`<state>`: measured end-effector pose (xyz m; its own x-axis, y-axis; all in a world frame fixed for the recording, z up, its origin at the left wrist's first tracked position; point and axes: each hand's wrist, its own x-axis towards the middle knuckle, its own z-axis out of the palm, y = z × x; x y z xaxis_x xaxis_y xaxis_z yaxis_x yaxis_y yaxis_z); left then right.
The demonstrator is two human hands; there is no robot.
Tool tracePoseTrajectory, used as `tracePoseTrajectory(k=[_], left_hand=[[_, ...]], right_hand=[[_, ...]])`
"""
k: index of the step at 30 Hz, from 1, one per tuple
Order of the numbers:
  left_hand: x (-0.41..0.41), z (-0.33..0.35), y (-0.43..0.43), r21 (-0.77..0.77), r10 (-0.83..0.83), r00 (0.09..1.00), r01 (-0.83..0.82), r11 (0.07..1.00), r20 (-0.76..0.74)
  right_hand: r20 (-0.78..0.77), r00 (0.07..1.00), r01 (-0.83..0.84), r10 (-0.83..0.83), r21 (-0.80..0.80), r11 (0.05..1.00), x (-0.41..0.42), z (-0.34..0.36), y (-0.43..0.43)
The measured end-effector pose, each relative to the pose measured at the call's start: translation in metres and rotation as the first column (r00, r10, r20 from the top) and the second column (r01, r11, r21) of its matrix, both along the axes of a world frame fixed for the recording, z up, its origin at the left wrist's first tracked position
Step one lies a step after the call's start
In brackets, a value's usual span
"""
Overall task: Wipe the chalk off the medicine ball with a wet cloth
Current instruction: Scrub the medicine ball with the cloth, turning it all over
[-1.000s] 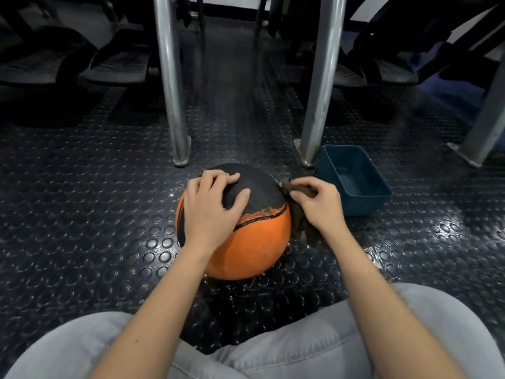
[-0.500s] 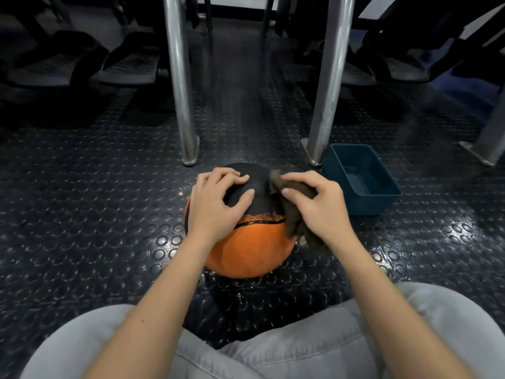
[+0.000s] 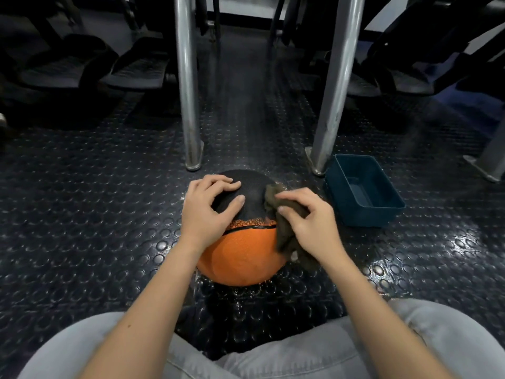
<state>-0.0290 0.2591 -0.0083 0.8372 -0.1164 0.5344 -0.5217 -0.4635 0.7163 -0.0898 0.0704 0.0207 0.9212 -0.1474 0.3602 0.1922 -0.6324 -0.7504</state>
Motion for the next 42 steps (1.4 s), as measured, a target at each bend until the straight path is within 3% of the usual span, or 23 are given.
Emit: tracePoseTrajectory(k=[3,6,8,11,13,17,18,21,23,25,28,32,34,36,38,42], left_hand=[[0.004,0.0,0.007,-0.013,-0.019,0.999,0.019,1.0,-0.036],[0.006,-0.001,0.017,-0.058,-0.004,0.999,0.002,0.998,-0.047],[0.006,-0.002,0.021,-0.081,0.012,0.998,-0.017,0.997,-0.064],[0.007,-0.003,0.022,-0.078,0.011,0.997,-0.016,0.997,-0.071],[0.007,-0.002,0.018,-0.056,-0.007,0.997,0.002,0.998,-0.079],[0.007,-0.001,0.014,-0.041,-0.02,0.996,0.017,0.999,-0.085],[0.007,-0.001,0.015,-0.06,-0.009,0.997,0.005,0.998,-0.078],[0.006,-0.002,0.02,-0.083,0.015,0.996,-0.022,0.996,-0.087],[0.007,-0.002,0.021,-0.087,0.029,0.995,-0.038,0.996,-0.099],[0.009,-0.001,0.018,-0.093,0.04,0.991,-0.052,0.994,-0.125],[0.013,0.001,0.013,-0.087,0.041,0.988,-0.054,0.995,-0.148],[0.012,0.001,0.01,-0.087,0.061,0.985,-0.076,0.993,-0.161],[0.012,0.0,0.012,-0.104,0.079,0.984,-0.096,0.99,-0.162],[0.01,0.0,0.014,-0.103,0.078,0.984,-0.096,0.99,-0.162],[0.008,0.002,0.015,-0.108,0.061,0.987,-0.077,0.991,-0.148],[0.004,0.002,0.015,-0.102,-0.009,0.998,0.002,0.995,-0.065]], right_hand=[[-0.195,0.956,0.205,-0.219,-0.092,0.974,0.009,-0.019,-0.023],[-0.117,0.954,0.277,-0.275,-0.004,0.961,0.011,-0.012,-0.024],[0.044,0.986,0.154,-0.159,0.112,0.982,0.007,0.007,-0.005],[0.131,0.988,-0.094,0.086,0.05,0.994,-0.001,0.008,0.02],[0.082,0.995,-0.063,0.061,0.023,0.998,0.001,-0.008,0.012],[-0.203,0.954,0.203,-0.218,-0.093,0.975,0.012,-0.023,-0.024],[-0.2,0.952,0.224,-0.232,-0.061,0.973,0.015,-0.02,-0.026],[-0.041,0.995,0.099,-0.095,0.108,0.989,0.012,0.006,-0.006],[0.04,0.992,-0.121,0.119,0.06,0.991,0.005,0.014,0.008],[0.025,0.974,-0.225,0.225,0.004,0.974,-0.002,0.007,0.011],[-0.076,0.988,-0.128,0.131,0.049,0.991,0.004,-0.006,-0.007],[-0.133,0.98,0.14,-0.145,-0.047,0.989,0.011,-0.007,-0.02],[-0.018,0.995,0.097,-0.097,-0.008,0.995,0.008,0.002,-0.003],[0.077,0.995,-0.065,0.068,-0.046,0.997,0.003,0.01,0.019],[0.071,0.99,-0.117,0.125,-0.107,0.987,0.005,0.006,0.023],[-0.124,0.972,0.19,-0.197,-0.071,0.979,0.017,-0.016,-0.017]])
